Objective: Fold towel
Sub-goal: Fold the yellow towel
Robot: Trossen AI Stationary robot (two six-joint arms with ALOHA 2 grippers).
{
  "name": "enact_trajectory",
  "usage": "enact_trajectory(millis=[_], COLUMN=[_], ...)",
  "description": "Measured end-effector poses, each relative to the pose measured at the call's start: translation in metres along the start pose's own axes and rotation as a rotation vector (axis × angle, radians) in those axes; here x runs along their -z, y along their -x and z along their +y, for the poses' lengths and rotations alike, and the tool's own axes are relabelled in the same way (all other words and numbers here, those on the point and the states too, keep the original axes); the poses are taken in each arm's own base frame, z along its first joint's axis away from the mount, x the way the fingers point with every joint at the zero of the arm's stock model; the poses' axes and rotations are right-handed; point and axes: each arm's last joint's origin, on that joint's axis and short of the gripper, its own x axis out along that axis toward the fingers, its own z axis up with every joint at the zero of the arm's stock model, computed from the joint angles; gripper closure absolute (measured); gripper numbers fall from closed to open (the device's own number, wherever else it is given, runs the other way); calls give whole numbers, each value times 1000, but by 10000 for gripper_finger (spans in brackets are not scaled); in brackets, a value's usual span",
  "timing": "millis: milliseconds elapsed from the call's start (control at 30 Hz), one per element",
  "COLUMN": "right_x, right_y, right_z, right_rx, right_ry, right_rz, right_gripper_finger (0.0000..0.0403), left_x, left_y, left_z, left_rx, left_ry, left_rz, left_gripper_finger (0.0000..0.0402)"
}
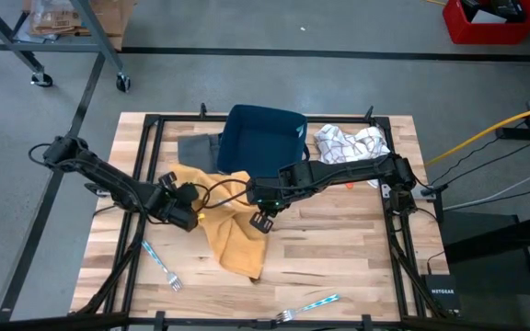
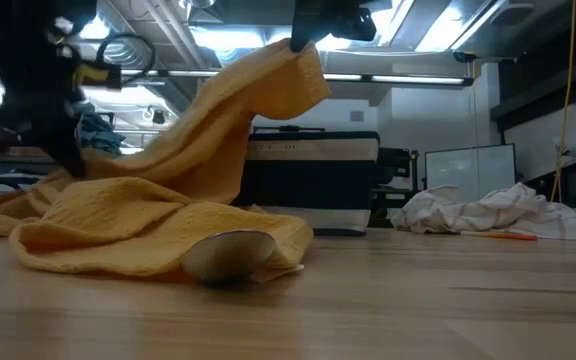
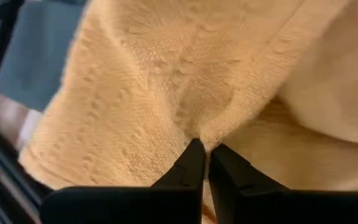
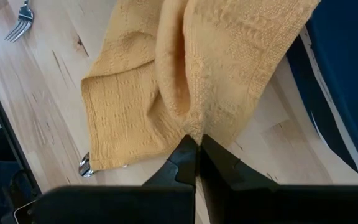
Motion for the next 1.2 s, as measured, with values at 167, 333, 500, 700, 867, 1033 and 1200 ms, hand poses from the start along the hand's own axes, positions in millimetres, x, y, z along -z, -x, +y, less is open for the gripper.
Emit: enact_trajectory(millis=[167,333,500,700,867,1033,1200], right_x=[0,-1,-1,-1,-1,0,0], right_y=[0,0,0,0,0,0,0], right_z=[0,-1,-2,-1,-1,-1,0], right_rx=[0,40,49,48,29,21,20], right_ry=[2,15,56,53,49,49,50], right_rz=[0,-28,-31,-32,-19,-14,-14], right_gripper_finger=[391,391,391,391,391,391,391], left_x=[-20,-34,-37,-34,-28,-24,-21], left_y=[31,61,83,86,75,63,51], left_z=[0,4,12,8,-1,-10,-18], left_rx=[162,268,362,382,369,341,331], left_ry=[-6,-13,-26,-13,-38,-59,-67], left_rz=[-3,-53,-35,-34,-18,6,14], left_gripper_finger=[400,400,400,391,369,340,329])
